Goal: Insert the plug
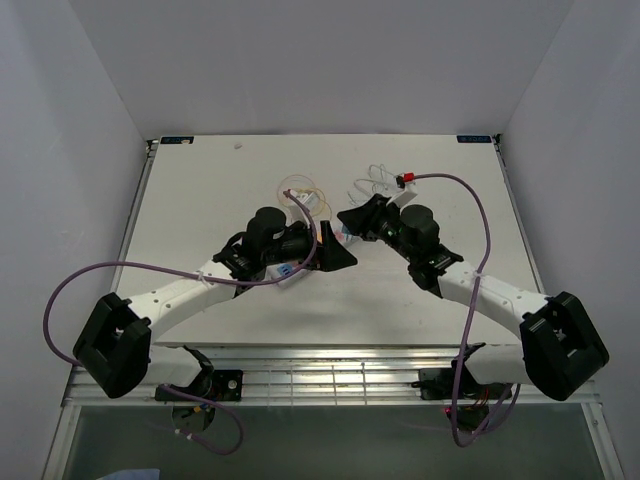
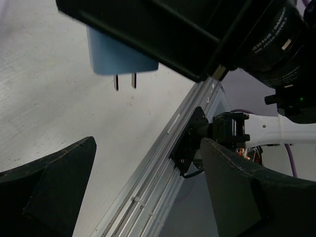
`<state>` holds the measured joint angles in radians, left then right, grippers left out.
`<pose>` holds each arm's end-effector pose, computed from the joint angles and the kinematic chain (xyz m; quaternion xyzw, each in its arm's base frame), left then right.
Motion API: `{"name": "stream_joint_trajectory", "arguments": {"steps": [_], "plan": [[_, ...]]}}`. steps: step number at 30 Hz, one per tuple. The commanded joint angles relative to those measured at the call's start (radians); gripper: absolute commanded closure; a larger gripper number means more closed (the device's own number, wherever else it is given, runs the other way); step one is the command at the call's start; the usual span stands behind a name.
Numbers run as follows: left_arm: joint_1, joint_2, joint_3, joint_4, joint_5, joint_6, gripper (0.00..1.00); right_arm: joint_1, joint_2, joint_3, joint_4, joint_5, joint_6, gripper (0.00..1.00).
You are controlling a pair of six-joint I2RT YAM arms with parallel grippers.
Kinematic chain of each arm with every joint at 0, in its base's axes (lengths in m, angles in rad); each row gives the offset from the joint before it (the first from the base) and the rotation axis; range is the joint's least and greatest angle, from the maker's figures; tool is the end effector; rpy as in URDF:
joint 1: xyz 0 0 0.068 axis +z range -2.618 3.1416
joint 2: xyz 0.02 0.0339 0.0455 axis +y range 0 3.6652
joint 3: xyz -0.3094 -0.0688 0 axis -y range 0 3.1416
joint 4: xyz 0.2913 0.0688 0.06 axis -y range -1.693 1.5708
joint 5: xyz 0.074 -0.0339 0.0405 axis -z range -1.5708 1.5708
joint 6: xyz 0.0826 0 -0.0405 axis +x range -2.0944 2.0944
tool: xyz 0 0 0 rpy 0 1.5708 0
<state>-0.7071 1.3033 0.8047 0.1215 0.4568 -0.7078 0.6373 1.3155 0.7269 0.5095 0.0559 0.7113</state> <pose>0.2504 -0.2619 0.2707 0.1270 0.8057 -0.4981 0.2944 0.3029 0.2185 0.2887 0.0461 0.7330 0.4075 0.5427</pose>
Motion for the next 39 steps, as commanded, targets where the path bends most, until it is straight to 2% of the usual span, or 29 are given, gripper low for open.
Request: {"name": "stream_joint_trajectory", "arguments": {"steps": [1,4,7,10,14,17,18,22,24,25,27,29,30,32,37,38,39], "plan": [[-0.017,-0.012,0.044,0.088,0.051,0.033,0.02,0.005,-0.062,-0.063,0.113,-0.239,0.138,0.92],[-0.02,-0.029,0.034,0.109,0.057,0.027,0.02,0.005,-0.102,-0.112,0.159,-0.33,0.186,0.92],[-0.026,-0.042,0.024,0.125,0.066,0.016,0.03,0.007,-0.13,-0.171,0.274,-0.385,0.273,0.92],[-0.041,-0.047,0.019,0.138,0.063,0.013,0.08,0.025,-0.148,-0.208,0.382,-0.39,0.339,0.92],[-0.061,-0.045,0.021,0.141,0.063,0.007,0.16,0.08,-0.159,-0.205,0.405,-0.384,0.349,0.92],[-0.068,-0.055,0.019,0.144,0.065,-0.005,0.39,0.094,-0.17,-0.219,0.434,-0.373,0.369,0.92],[-0.068,-0.061,0.018,0.144,0.068,-0.007,0.51,0.097,-0.171,-0.224,0.432,-0.367,0.372,0.92],[-0.074,-0.105,-0.004,0.148,0.051,-0.022,0.73,0.098,-0.197,-0.245,0.428,-0.344,0.364,0.92],[-0.074,-0.134,-0.022,0.148,0.027,-0.025,0.8,0.098,-0.213,-0.248,0.416,-0.355,0.358,0.92],[-0.072,-0.144,-0.028,0.148,0.02,-0.027,0.88,0.098,-0.219,-0.25,0.412,-0.375,0.352,0.92],[-0.072,-0.156,-0.035,0.148,0.016,-0.018,0.99,0.098,-0.237,-0.244,0.388,-0.398,0.309,0.87],[-0.074,-0.176,-0.041,0.147,0.022,-0.007,1.0,0.098,-0.265,-0.232,0.307,-0.442,0.224,0.82],[-0.074,-0.18,-0.047,0.141,0.026,0.001,1.0,0.098,-0.275,-0.216,0.276,-0.458,0.194,0.76],[-0.072,-0.194,-0.053,0.132,0.042,0.028,1.0,0.098,-0.309,-0.199,0.175,-0.491,0.107,0.71],[-0.072,-0.228,-0.071,0.061,0.097,0.103,1.0,0.098,-0.409,-0.146,-0.046,-0.45,-0.033,0.62],[-0.072,-0.236,-0.075,0.05,0.097,0.11,1.0,0.096,-0.421,-0.142,-0.074,-0.441,-0.045,0.59],[-0.072,-0.242,-0.076,0.029,0.086,0.113,1.0,0.096,-0.433,-0.141,-0.112,-0.424,-0.058,0.52]]}}
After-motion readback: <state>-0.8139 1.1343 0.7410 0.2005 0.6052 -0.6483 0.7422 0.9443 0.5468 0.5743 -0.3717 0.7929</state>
